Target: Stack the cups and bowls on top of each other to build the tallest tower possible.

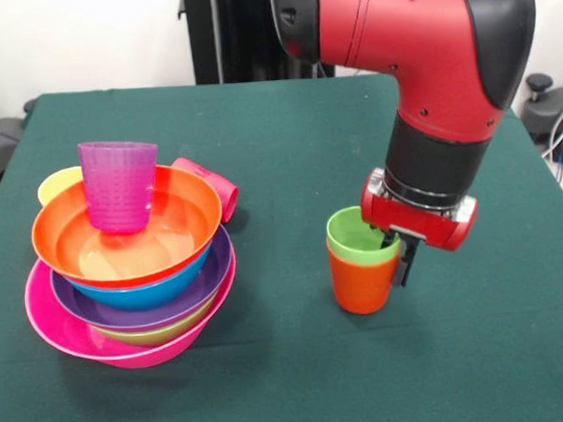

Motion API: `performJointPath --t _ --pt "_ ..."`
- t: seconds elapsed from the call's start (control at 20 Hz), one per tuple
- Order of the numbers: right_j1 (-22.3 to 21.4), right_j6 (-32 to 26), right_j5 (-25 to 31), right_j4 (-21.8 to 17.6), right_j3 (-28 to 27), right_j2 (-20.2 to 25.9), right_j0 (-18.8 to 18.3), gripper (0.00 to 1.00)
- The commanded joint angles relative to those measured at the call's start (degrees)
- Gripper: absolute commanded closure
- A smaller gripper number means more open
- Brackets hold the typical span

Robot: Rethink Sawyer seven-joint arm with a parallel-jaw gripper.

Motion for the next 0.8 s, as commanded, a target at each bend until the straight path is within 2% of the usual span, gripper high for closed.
performJointPath --t 0.05,0.4,0.8 --pt "-10.95 6.27 9.15 1.72 5.95 5.71 -0.03 1.0" --pt "-20.08 7.77 18.69 2.15 8.08 3.32 1.31 1.0" --pt "-26.85 6.04 21.67 2.41 12.17 3.55 0.55 1.0"
